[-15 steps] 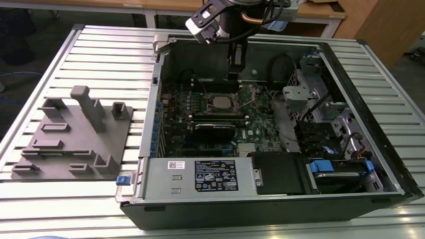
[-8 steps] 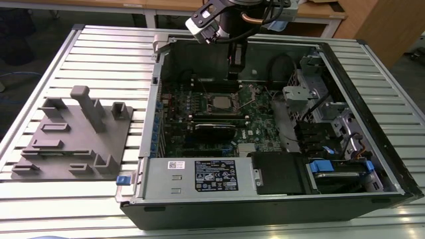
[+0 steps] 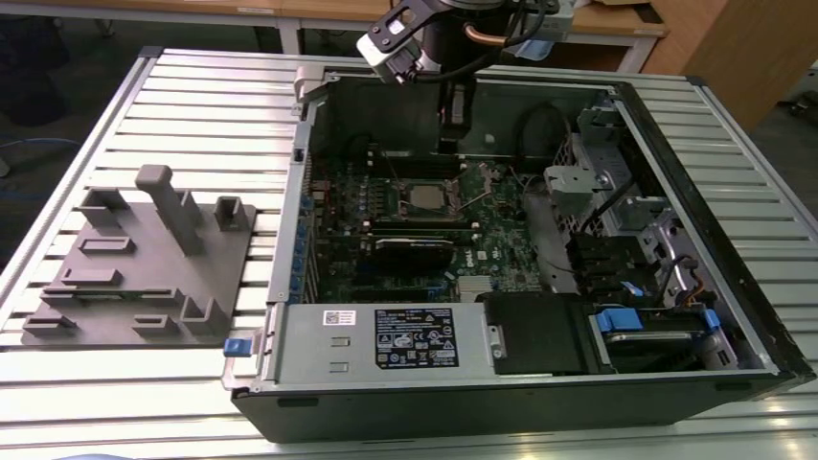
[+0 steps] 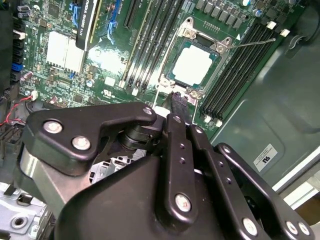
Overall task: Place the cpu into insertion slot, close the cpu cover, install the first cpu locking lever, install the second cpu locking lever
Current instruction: 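Place the cpu into insertion slot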
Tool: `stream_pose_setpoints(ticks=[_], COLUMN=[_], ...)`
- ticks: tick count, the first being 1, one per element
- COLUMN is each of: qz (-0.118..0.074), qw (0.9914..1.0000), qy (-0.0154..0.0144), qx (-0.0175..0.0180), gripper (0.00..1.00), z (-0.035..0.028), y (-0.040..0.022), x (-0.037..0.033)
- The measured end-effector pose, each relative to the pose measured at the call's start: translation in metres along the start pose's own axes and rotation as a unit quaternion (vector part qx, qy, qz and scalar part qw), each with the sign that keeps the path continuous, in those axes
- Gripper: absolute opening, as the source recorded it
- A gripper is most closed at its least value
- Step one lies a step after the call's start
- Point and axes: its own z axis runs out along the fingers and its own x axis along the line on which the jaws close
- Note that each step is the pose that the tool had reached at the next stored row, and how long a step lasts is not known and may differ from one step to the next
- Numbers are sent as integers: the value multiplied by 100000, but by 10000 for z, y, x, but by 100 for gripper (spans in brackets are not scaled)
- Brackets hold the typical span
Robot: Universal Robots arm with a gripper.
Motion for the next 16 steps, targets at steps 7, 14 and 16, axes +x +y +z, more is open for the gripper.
stream_pose_setpoints(ticks=[7, 14, 16], qz=[9, 23, 24], qw=[99990, 99960, 99954], qy=[-158, -319, -341], qx=[1412, 2825, 3018], gripper=[10, 10, 10], z=[0, 0, 0], y=[1, 1, 0], x=[0, 0, 0])
